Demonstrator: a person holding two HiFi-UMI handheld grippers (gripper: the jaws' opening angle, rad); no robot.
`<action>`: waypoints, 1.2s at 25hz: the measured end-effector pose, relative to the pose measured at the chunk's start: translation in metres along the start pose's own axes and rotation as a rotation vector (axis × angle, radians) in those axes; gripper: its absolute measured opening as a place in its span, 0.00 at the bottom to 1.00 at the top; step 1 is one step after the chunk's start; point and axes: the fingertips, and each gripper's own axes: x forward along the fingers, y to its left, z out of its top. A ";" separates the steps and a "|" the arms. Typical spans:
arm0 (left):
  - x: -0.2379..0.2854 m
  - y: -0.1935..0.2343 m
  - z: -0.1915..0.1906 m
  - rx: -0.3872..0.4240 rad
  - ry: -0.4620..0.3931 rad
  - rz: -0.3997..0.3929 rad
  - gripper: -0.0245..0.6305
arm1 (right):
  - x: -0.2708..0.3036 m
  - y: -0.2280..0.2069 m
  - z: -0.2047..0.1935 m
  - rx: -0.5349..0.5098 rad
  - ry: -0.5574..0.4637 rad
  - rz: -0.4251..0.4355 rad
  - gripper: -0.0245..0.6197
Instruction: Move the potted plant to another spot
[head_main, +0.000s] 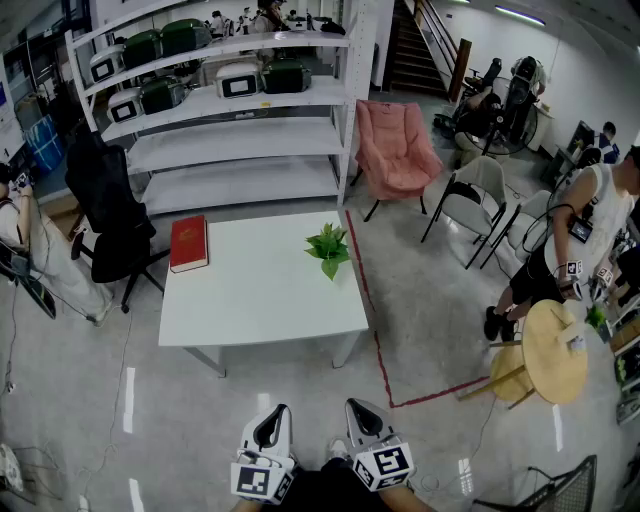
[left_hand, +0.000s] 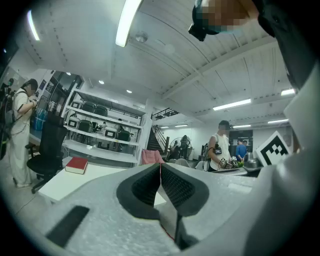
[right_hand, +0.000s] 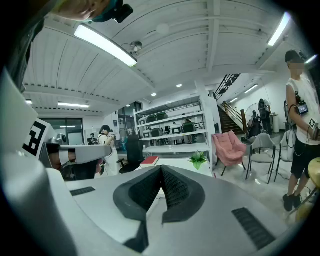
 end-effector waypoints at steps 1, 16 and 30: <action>0.000 0.000 0.001 -0.001 0.000 0.002 0.07 | -0.001 0.000 0.000 -0.001 0.002 0.000 0.05; 0.013 -0.017 -0.005 -0.014 -0.005 0.029 0.07 | -0.008 -0.021 0.003 -0.003 -0.013 0.024 0.05; 0.041 -0.058 -0.024 0.004 0.008 0.120 0.07 | -0.013 -0.074 0.002 0.028 -0.025 0.112 0.06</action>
